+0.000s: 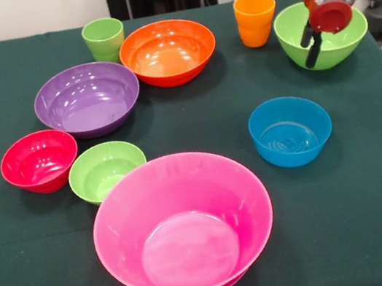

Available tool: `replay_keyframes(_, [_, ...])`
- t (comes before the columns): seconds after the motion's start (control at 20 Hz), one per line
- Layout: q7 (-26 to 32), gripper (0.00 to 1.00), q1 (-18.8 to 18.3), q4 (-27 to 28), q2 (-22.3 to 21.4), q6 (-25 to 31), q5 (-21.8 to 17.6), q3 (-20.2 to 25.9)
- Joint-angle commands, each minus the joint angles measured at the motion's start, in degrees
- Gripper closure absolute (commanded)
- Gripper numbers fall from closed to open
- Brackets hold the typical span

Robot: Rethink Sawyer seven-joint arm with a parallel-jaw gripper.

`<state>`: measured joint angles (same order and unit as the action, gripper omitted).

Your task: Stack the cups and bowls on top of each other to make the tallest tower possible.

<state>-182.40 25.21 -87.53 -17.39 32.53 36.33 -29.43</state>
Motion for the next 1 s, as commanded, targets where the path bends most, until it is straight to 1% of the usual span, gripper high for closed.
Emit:
replay_keyframes(0.05, [0.45,0.00,0.60,-0.92,2.83,-2.21,-3.54,9.82])
replay_keyframes(0.25, [-0.24,0.00,1.21,-1.82,1.57,-1.67,-3.20,10.13])
replay_keyframes(0.45, [0.25,0.00,1.17,-3.56,0.44,-2.48,-3.42,10.76])
replay_keyframes(0.55, [0.58,0.00,1.16,-3.94,0.67,-3.17,-3.85,10.68])
replay_keyframes(0.75, [1.19,0.00,0.46,-4.34,2.41,-7.24,-3.94,11.85])
replay_keyframes(0.85, [0.82,0.00,0.61,-4.08,3.07,-7.80,-4.01,11.74])
replay_keyframes(1.0, [1.77,0.00,-0.06,-4.56,3.19,-9.11,-4.39,12.57])
